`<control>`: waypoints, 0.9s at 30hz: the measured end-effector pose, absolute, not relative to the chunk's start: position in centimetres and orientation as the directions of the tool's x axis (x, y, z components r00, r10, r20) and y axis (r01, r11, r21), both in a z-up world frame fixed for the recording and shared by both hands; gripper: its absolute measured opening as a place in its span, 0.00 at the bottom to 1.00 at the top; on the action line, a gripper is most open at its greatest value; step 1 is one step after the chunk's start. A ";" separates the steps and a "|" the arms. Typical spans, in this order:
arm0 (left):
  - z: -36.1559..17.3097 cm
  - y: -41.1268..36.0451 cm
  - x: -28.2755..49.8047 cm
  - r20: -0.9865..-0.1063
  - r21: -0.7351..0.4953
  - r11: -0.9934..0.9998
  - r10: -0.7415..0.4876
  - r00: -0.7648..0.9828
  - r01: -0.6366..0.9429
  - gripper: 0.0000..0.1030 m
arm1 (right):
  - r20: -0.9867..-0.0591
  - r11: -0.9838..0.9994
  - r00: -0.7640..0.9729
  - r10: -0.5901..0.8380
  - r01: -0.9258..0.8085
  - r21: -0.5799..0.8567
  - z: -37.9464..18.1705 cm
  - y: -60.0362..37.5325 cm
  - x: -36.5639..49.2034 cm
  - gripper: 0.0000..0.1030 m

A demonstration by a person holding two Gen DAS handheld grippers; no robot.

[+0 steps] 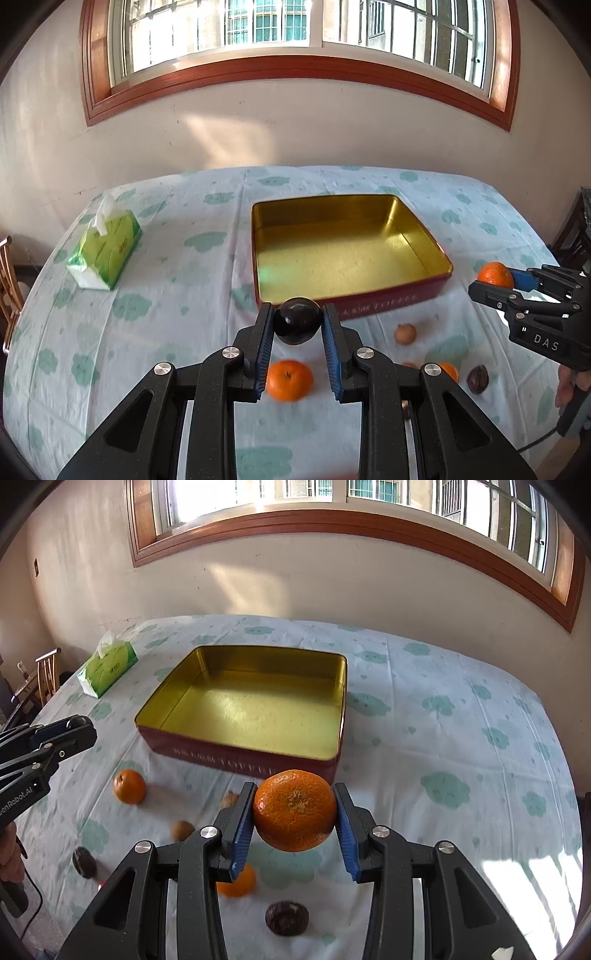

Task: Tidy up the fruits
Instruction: 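Carry the mandarin and plum over the TOFFEE tin with both grippers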

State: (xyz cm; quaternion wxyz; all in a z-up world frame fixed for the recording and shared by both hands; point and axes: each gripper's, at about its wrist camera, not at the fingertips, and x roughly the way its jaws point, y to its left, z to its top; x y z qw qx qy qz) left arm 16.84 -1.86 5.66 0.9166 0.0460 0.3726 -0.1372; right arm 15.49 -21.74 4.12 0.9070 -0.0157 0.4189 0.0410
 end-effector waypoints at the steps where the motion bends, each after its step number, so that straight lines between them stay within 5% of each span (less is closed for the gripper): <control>1: 5.7 -2.2 17.8 -0.693 -0.007 0.958 -0.211 0.689 0.287 0.26 | -0.759 0.996 0.648 0.069 -0.092 0.012 4.3 -21.7 16.5 0.37; 11: 1.9 -4.2 25.4 -0.772 0.002 0.955 -0.186 0.608 0.296 0.26 | -0.811 0.995 0.583 0.047 -0.103 -0.016 1.6 -20.8 24.8 0.37; 27: -1.7 -4.9 27.2 -0.839 0.007 0.969 -0.128 0.528 0.245 0.26 | -0.858 0.997 0.513 0.032 -0.073 -0.007 -1.7 -20.6 25.7 0.37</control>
